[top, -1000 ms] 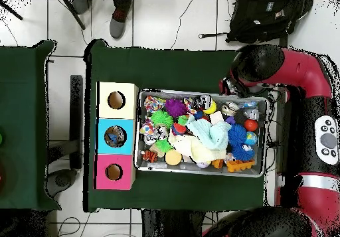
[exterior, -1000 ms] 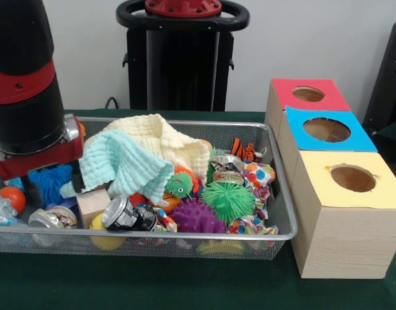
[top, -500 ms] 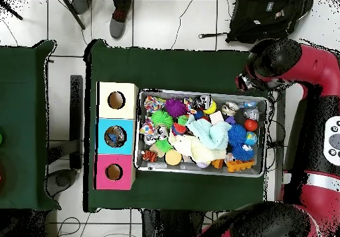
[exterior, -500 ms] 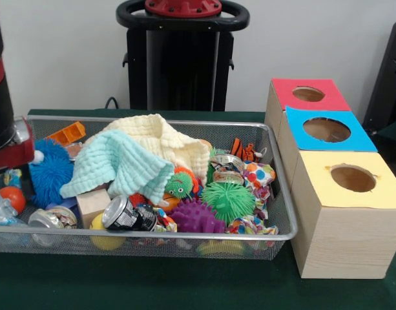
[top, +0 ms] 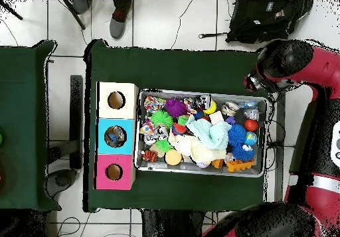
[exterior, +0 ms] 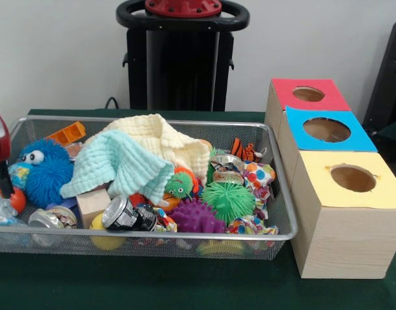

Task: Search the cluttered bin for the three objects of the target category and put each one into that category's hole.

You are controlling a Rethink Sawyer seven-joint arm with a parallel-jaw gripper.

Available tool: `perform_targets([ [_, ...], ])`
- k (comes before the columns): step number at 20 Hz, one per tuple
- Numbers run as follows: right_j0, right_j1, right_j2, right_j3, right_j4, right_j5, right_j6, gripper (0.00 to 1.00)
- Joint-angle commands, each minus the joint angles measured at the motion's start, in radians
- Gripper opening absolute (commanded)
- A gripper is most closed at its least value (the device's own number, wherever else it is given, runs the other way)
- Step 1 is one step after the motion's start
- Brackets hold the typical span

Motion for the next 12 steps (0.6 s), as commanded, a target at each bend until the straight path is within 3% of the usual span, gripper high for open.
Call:
perform_targets([
  [1, -0.022, 0.004, -0.014, 0.085, -0.008, 0.012, -0.254, 1.0],
  [12, -0.048, -0.005, -0.011, 0.184, 0.021, -0.043, -0.227, 1.0],
])
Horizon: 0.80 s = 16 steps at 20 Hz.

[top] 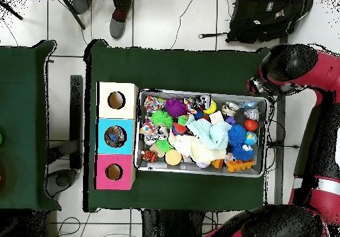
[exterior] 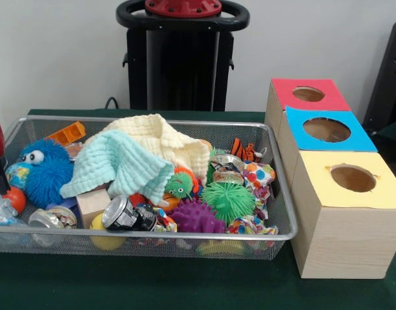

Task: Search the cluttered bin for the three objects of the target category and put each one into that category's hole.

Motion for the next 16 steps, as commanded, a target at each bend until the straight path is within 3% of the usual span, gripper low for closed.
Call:
perform_targets([
  [1, -0.027, -0.011, -0.01, 0.177, 0.02, -0.052, -0.218, 1.0],
  [16, -0.078, -0.002, -0.004, 0.294, 0.015, -0.152, -0.195, 1.0],
])
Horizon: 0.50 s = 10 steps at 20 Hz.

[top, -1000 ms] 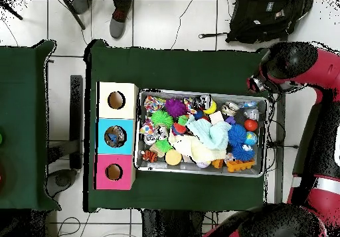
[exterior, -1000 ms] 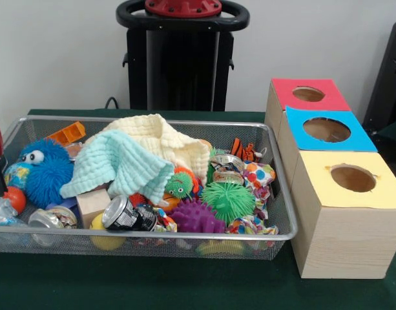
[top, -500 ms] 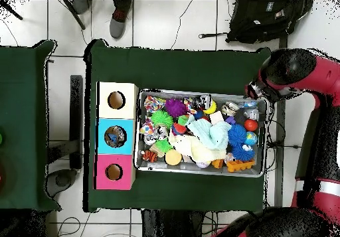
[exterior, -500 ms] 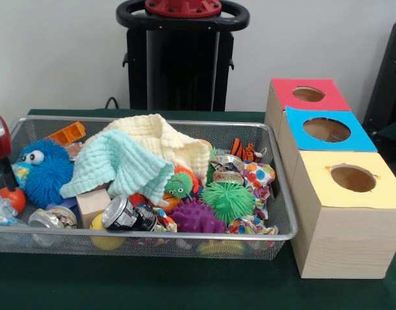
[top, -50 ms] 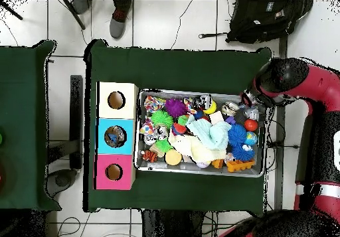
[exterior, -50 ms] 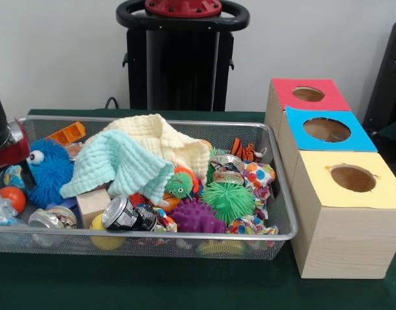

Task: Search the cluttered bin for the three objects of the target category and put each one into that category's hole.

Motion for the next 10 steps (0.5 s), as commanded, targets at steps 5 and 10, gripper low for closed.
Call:
perform_targets([
  [5, -0.046, -0.004, -0.006, 0.141, -0.019, -0.107, -0.223, 1.0],
  [10, -0.057, 0.008, -0.002, 0.109, -0.03, -0.098, -0.255, 1.0],
])
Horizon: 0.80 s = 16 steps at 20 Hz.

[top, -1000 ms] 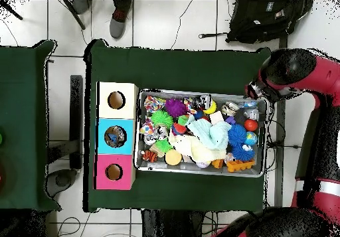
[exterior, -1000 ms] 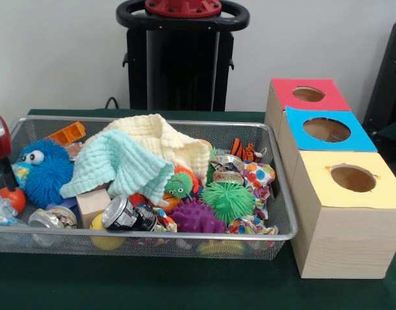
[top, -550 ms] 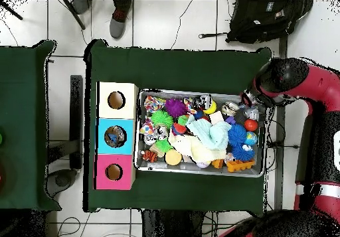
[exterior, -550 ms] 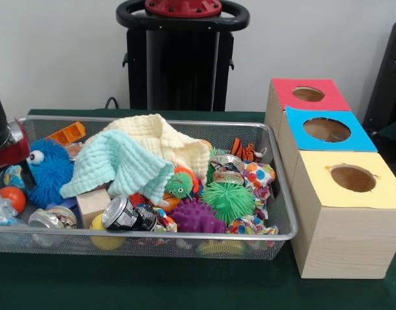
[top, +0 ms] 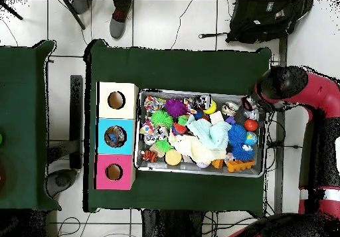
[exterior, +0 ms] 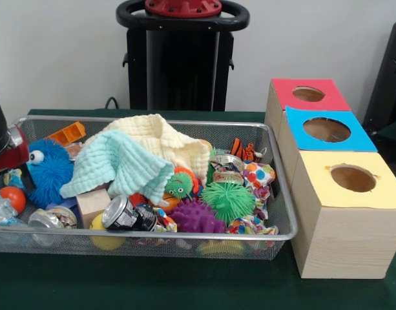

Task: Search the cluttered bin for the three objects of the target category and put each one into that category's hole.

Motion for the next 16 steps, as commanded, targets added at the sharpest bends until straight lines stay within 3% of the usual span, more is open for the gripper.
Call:
perform_targets([
  [1, -0.025, 0.005, 0.0, 0.056, -0.03, -0.041, -0.262, 1.0],
  [8, -0.049, 0.005, -0.001, 0.065, -0.04, -0.055, -0.283, 1.0],
  [16, -0.086, -0.023, -0.005, 0.188, -0.051, -0.162, -0.255, 1.0],
])
